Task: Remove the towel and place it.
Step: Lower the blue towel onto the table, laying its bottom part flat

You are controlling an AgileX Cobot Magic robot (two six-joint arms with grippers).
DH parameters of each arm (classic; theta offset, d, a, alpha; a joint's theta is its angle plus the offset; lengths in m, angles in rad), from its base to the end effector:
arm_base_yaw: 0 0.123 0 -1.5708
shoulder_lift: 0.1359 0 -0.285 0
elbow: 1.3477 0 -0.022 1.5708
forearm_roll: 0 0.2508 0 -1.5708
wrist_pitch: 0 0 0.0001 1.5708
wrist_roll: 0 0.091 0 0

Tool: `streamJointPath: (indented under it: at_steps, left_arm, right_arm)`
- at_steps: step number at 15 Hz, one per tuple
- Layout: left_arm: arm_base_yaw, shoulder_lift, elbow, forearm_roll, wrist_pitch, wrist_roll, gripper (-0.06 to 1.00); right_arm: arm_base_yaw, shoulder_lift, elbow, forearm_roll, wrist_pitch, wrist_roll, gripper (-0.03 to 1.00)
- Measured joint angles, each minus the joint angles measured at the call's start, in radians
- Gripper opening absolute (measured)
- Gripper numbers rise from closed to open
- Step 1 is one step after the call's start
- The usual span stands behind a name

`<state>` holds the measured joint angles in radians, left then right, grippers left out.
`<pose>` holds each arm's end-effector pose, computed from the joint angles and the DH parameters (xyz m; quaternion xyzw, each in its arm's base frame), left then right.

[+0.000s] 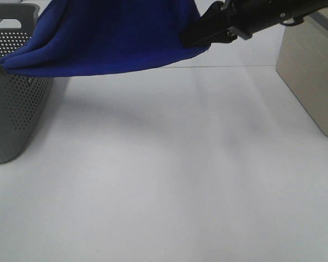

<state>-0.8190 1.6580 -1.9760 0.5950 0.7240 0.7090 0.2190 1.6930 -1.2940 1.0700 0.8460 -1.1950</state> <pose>0.2755 -0.2451 0.5009 0.5824 0.5150 0.2548 0.5750 0.3438 0.1378 0.2929 -0.3549 0.8042 0.3085 0.3634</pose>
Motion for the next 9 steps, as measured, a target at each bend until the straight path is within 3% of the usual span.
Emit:
streamJointPath:
  at_steps: [3, 4, 7, 9]
  left_arm:
    - [0.006, 0.000, 0.000, -0.032, -0.069, 0.000, 0.00]
    - [0.041, 0.000, 0.000, -0.091, -0.159, 0.000, 0.00]
    - [0.132, 0.002, 0.000, -0.283, -0.307, -0.001, 0.00]
    - [0.173, 0.011, 0.000, -0.401, -0.381, -0.001, 0.00]
  right_arm:
    - [0.000, -0.064, -0.125, -0.332, 0.006, 0.310, 0.02]
    - [0.000, -0.088, -0.246, -0.582, 0.038, 0.509, 0.02]
    - [0.000, -0.092, -0.445, -0.844, 0.092, 0.690, 0.02]
    - [0.000, -0.092, -0.524, -0.915, 0.092, 0.711, 0.02]
